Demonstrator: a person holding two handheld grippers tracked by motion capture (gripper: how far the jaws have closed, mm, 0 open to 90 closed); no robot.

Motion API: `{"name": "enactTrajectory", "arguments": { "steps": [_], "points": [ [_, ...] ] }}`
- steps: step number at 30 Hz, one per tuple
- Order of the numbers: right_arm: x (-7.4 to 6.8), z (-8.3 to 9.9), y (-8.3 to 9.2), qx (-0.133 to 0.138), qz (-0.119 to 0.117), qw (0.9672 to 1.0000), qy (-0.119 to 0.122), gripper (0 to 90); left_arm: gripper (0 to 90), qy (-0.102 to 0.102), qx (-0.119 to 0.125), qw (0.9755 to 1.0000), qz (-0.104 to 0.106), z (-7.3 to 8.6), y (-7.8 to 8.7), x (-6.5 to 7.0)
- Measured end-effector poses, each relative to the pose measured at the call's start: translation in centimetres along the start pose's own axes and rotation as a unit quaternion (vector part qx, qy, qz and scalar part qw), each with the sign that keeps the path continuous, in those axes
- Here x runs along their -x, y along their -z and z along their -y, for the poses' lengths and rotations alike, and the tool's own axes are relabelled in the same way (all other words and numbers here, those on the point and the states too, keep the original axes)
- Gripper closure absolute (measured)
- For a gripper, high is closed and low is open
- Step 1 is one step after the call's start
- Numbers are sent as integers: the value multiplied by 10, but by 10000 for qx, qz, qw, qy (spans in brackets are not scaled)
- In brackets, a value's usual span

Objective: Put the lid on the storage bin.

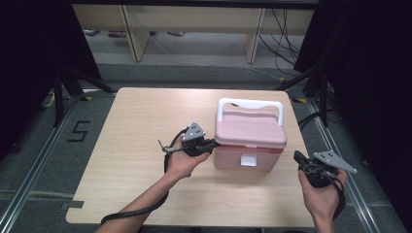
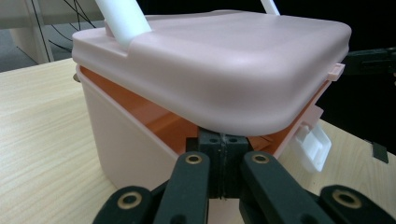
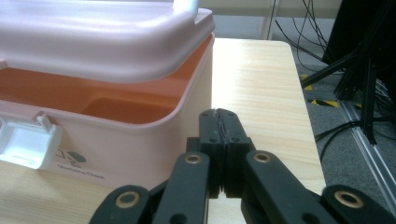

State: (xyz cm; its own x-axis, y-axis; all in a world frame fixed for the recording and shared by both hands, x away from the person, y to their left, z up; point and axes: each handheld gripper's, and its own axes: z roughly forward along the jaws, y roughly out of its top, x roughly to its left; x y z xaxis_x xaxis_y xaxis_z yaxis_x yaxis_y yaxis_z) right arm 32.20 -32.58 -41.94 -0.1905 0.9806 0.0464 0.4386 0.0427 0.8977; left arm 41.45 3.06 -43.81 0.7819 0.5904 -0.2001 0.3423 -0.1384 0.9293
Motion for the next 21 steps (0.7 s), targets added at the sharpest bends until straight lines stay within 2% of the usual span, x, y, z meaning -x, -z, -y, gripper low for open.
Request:
{"name": "enactTrajectory", "arguments": {
  "steps": [2,3,4,6,7,8,10,11,12,13,16,17,18,20,21],
  "points": [
    [0,1,0,32,-54,10000,-28,899,897,5,13,10000,0,1,2,1],
    [-3,2,2,12,-45,9998,-190,899,897,3,10,10000,4,0,3,1],
    [-1,2,2,47,-45,10000,-46,899,897,-6,12,10000,7,0,5,1],
    [-2,2,2,41,-43,10000,-32,899,897,0,38,10000,16,0,7,1],
    [-5,2,3,-12,1,9999,-165,899,897,-14,52,10000,-2,-1,8,2],
    [-3,2,3,36,-3,10000,11,898,897,-2,67,10000,10,-1,10,2],
    [-3,2,3,27,-1,10000,24,899,896,-23,36,10000,1,1,12,2],
    [-5,3,1,27,-84,9999,-117,899,897,-15,35,10000,-1,2,13,2],
    [-5,3,2,-12,-40,9999,-95,899,897,0,41,10000,19,3,15,2],
    [-7,3,2,-54,-32,9998,-210,899,896,46,71,10000,52,3,17,3],
    [-3,4,1,-48,-23,10000,2,900,896,44,87,9999,58,4,20,5],
    [-3,4,1,-34,-43,10000,-44,899,896,17,55,10000,53,4,22,5],
    [-2,5,0,-37,31,10000,47,898,896,21,55,10000,44,6,25,5],
    [-3,6,-1,-30,-72,10000,-62,898,896,23,80,9999,59,7,27,5],
    [-5,7,0,-138,4,9997,-219,898,896,30,88,9999,60,9,30,4]
  ]
}}
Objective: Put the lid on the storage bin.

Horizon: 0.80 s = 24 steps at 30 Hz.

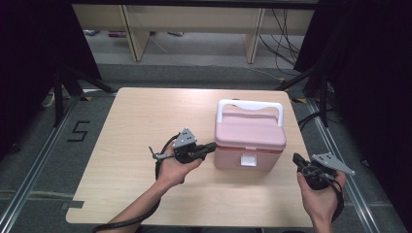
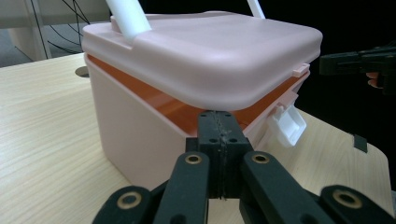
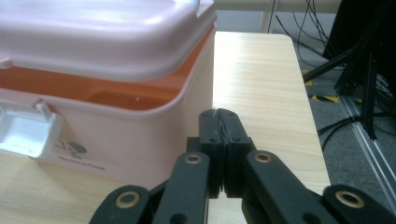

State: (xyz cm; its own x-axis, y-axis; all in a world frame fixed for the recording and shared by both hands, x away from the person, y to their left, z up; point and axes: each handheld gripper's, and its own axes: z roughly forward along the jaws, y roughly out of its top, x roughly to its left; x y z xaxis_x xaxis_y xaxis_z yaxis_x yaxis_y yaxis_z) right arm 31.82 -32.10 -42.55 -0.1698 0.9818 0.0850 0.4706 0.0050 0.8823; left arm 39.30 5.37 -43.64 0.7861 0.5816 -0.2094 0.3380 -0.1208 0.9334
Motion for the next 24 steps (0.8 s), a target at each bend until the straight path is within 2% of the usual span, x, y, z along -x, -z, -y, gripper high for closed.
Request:
{"name": "enactTrajectory", "arguments": {
  "steps": [1,3,4,5,6,7,10,11,12,13,14,15,16,17,18,19,20,22,23,24],
  "points": [
    [3,0,0,28,13,9998,220,898,896,0,0,10000,0,0,0,0],
    [4,1,-2,26,-17,9997,227,899,895,8,13,10000,-47,1,5,-1],
    [0,3,-1,-79,-26,10000,-30,898,895,-33,24,10000,-90,2,11,-3],
    [0,3,-1,-79,-26,10000,-30,898,895,-33,24,10000,-90,2,11,-3],
    [4,4,-3,-13,-35,9998,191,898,894,-47,36,9999,-133,2,14,-4],
    [3,5,-4,-21,-89,9999,117,897,893,-101,63,9997,-214,2,20,-7],
    [5,6,-4,-27,1,9998,209,897,891,-153,75,9993,-319,3,27,-12],
    [5,6,-5,-11,-100,9999,126,896,888,-194,85,9991,-373,4,31,-14],
    [5,7,-4,-95,41,9999,135,894,875,-226,90,9988,-436,4,35,-17],
    [5,7,-4,-95,41,9999,135,894,875,-267,106,9985,-475,5,39,-20],
    [7,7,-4,-74,53,9997,248,893,867,-289,108,9980,-555,6,43,-23],
    [5,8,-3,-132,56,9999,47,891,861,-317,120,9975,-626,7,48,-26],
    [9,9,-5,-73,50,9997,218,890,857,-342,126,9968,-711,8,54,-30],
    [11,11,-5,-95,101,9996,253,888,860,-309,169,9964,-769,10,59,-34],
    [10,13,-6,-86,88,9998,125,887,861,-280,169,9959,-845,11,63,-37],
    [10,13,-6,-86,88,9998,125,887,861,-283,173,9952,-917,13,68,-41],
    [12,13,-6,-109,120,9996,235,886,861,-266,206,9946,-982,14,73,-44],
    [13,15,-7,-93,137,9994,293,876,857,-228,261,9930,-1125,18,83,-51],
    [13,16,-7,-106,126,9995,255,874,854,-222,282,9919,-1215,21,89,-54],
    [11,17,-7,-184,129,9997,89,871,850,-224,355,9907,-1294,23,94,-57]
  ]
}}
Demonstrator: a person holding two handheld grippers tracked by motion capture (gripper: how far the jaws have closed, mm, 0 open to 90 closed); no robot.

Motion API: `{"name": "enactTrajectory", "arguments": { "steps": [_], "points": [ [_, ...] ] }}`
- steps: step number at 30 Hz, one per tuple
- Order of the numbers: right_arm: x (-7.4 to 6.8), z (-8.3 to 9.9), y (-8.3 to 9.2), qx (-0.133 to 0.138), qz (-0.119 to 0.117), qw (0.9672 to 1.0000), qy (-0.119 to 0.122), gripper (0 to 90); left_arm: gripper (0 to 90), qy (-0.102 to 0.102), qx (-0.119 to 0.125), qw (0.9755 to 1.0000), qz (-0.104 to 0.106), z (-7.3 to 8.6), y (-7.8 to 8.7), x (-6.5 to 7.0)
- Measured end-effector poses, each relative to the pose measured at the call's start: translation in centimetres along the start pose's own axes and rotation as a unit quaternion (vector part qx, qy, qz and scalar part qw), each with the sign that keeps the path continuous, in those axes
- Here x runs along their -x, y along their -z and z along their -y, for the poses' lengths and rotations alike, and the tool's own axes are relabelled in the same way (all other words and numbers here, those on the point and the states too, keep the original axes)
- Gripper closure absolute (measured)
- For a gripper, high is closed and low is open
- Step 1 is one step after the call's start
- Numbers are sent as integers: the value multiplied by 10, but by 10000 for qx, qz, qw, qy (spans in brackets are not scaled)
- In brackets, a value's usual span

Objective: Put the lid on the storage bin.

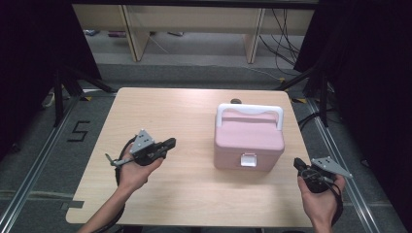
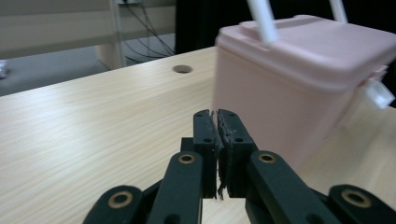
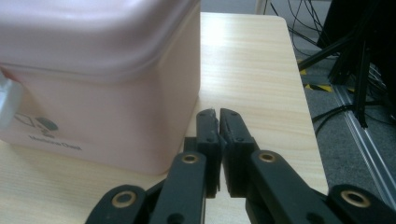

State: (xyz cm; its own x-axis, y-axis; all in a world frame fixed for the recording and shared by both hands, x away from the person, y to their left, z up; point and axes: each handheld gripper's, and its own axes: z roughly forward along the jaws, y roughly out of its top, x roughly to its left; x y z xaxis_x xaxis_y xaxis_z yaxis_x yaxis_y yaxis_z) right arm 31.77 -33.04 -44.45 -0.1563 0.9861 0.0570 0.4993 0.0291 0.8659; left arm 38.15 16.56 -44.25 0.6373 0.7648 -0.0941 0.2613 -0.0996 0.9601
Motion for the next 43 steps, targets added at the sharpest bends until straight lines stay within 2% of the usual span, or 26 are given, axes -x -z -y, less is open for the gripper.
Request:
{"name": "enactTrajectory", "arguments": {
  "steps": [1,4,6,7,8,12,13,14,16,17,18,20,24,26,27,28,29,30,33,34,35,36,40,41,42,43],
  "points": [
    [3,2,-2,15,17,9999,163,872,851,9,132,9998,-127,2,5,-4],
    [3,4,-3,31,-4,9999,147,871,850,-11,277,9984,-485,11,20,-14],
    [4,5,-3,-2,29,9999,164,867,845,74,266,9977,-626,18,29,-22],
    [0,6,-3,-95,-3,9999,-85,865,842,120,282,9970,-712,22,34,-27],
    [4,7,-5,-48,-10,9999,127,862,839,154,252,9965,-788,25,37,-30],
    [4,9,-7,-42,28,9999,161,851,826,171,244,9936,-1087,41,55,-45],
    [1,11,-7,-97,61,9999,35,849,825,177,226,9930,-1143,45,59,-48],
    [4,12,-10,-63,12,9998,179,847,820,182,254,9923,-1195,49,63,-51],
    [1,13,-9,-123,38,9999,45,845,816,216,175,9905,-1347,57,71,-58],
    [4,13,-11,-63,48,9997,224,842,816,265,224,9897,-1391,61,74,-60],
    [2,15,-11,-116,46,9999,-14,840,811,276,199,9886,-1467,64,77,-63],
    [7,16,-13,-128,87,9997,182,838,803,299,264,9867,-1578,70,83,-67],
    [8,20,-15,-69,86,9998,153,826,791,374,350,9824,-1798,82,93,-74],
    [6,22,-15,-98,126,9999,24,825,787,385,324,9814,-1855,84,95,-74],
    [9,23,-17,-57,128,9996,251,824,781,396,330,9806,-1890,87,96,-75],
    [7,24,-18,-83,160,9998,93,821,776,390,313,9799,-1933,89,98,-76],
    [9,25,-19,-33,130,9996,237,820,774,395,335,9791,-1967,91,99,-77],
    [6,27,-19,-170,163,9997,5,818,770,394,334,9791,-1966,93,100,-77],
    [9,32,-22,-9,145,9998,169,809,749,432,368,9782,-1997,96,103,-78],
    [7,34,-22,-83,155,9998,-37,804,741,436,368,9781,-2002,97,103,-78],
    [7,34,-22,-83,155,9998,-37,804,741,453,333,9774,-2040,97,103,-78],
    [10,35,-24,-24,186,9996,204,797,731,473,323,9766,-2072,98,103,-78],
    [9,39,-25,-30,136,9999,28,739,671,495,409,9758,-2088,98,101,-75],
    [6,41,-23,-97,167,9996,-193,703,597,501,451,9760,-2069,98,100,-75],
    [6,41,-23,-97,167,9996,-193,703,597,488,473,9766,-2039,97,99,-75],
    [10,41,-26,84,148,9998,30,689,569,492,486,9770,-2019,96,98,-74]
  ]
}}
